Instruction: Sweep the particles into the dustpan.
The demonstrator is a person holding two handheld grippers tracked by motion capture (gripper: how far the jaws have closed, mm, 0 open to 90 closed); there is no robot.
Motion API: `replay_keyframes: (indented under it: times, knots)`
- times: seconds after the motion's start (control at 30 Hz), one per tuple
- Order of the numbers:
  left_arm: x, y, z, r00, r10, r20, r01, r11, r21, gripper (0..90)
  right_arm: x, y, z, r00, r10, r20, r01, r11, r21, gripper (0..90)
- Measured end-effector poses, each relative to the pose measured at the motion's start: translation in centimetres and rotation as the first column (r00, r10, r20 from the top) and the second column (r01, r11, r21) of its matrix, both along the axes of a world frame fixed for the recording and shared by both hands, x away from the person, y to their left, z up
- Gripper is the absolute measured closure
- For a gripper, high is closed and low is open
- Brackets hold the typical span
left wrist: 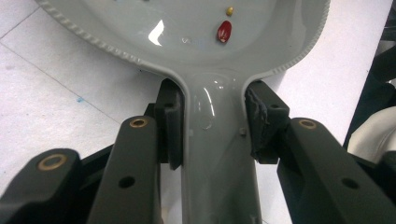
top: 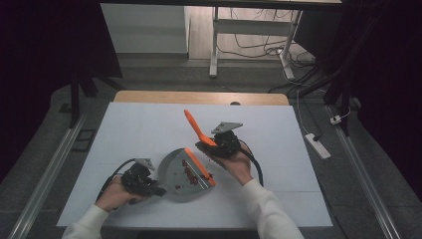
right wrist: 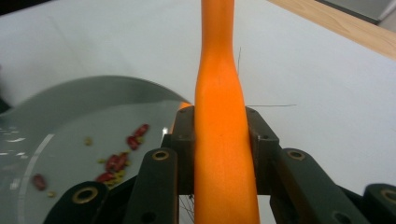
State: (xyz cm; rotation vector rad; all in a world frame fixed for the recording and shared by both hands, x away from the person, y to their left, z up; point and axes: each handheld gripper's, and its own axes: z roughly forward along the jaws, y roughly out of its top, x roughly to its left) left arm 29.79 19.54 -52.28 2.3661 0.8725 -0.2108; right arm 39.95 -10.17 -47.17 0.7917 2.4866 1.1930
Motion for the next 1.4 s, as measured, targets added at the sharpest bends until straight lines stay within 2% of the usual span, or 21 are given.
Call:
replay_keyframes:
  times: [0.17,0.37,0.5,0.63,0.93,1.07,1.17,1.23,1.33,1.4]
  knots:
    - [0.0,0.0,0.0,1.0000,-0.001,0.000,0.001,1.0000,-0.001,61.3,0.9,-0.6,-1.0,0.9985,-0.054,0.002,0.054,0.997,-0.048,70.3]
    - [0.0,0.0,0.0,1.0000,-0.001,0.000,0.001,1.0000,-0.002,61.3,1.3,-0.9,-1.6,0.9970,-0.075,-0.017,0.074,0.995,-0.070,70.3]
    - [0.0,0.0,0.0,1.0000,-0.001,0.000,0.001,1.0000,-0.002,61.3,1.3,-0.6,-2.0,0.9972,-0.065,-0.037,0.062,0.995,-0.083,70.3]
    - [0.0,0.0,0.0,1.0000,0.000,0.001,0.000,1.0000,-0.001,61.3,0.8,-0.1,-2.2,0.9966,-0.036,-0.075,0.032,0.998,-0.061,70.3]
    - [0.0,0.0,0.0,1.0000,-0.001,0.002,0.001,1.0000,0.000,61.3,-0.6,0.8,-2.3,0.9973,-0.008,-0.073,0.003,0.998,-0.066,70.0]
    - [-0.1,0.0,0.0,1.0000,-0.001,0.001,0.001,1.0000,0.000,61.3,-1.1,1.2,-2.3,0.9968,0.009,-0.080,-0.013,0.998,-0.057,70.1]
    - [-0.1,0.0,0.0,1.0000,-0.002,0.002,0.002,1.0000,-0.001,61.3,-1.4,1.6,-2.4,0.9942,0.025,-0.105,-0.028,0.999,-0.026,70.1]
    - [-0.1,0.0,0.0,1.0000,-0.002,0.002,0.002,1.0000,-0.002,61.3,-1.7,1.9,-2.3,0.9938,0.038,-0.105,-0.039,0.999,-0.014,70.2]
    - [-0.1,0.0,0.0,1.0000,-0.001,0.002,0.001,1.0000,-0.001,61.3,-2.1,2.4,-2.2,0.9848,0.079,-0.155,-0.072,0.996,0.053,70.3]
    - [-0.1,0.0,0.0,1.0000,-0.002,0.001,0.002,1.0000,-0.001,61.3,-2.5,2.8,-2.1,0.9838,0.102,-0.147,-0.095,0.994,0.056,70.3]
